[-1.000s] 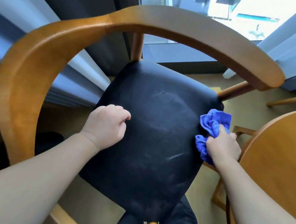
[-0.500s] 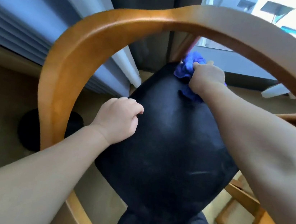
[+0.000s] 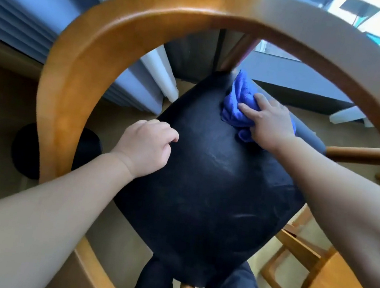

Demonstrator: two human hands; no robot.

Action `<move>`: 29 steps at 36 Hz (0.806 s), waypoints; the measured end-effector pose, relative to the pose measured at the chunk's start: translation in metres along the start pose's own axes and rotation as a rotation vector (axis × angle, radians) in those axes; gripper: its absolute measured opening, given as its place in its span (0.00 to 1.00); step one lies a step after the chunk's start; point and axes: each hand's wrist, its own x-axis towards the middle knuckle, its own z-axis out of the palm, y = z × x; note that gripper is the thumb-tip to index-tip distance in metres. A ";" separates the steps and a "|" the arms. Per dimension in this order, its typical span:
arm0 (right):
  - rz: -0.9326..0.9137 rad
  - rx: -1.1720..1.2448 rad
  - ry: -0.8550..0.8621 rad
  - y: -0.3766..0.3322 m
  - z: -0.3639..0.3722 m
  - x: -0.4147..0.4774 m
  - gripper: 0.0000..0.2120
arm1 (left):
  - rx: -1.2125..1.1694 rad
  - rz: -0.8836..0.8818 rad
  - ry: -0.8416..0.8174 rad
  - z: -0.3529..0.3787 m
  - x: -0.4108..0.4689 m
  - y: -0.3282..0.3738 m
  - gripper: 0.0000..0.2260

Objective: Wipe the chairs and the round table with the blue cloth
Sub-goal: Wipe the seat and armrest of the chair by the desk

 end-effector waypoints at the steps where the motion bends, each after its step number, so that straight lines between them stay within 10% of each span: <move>1: -0.007 0.020 0.007 0.004 0.004 -0.008 0.27 | -0.002 0.008 -0.001 0.000 0.000 0.001 0.12; 19: 0.032 0.169 0.151 -0.042 0.078 -0.179 0.24 | 0.017 0.177 -0.005 -0.019 -0.042 0.010 0.11; 29: 0.207 0.363 -0.252 -0.111 0.055 -0.256 0.26 | 0.037 0.137 0.063 -0.067 -0.114 0.009 0.12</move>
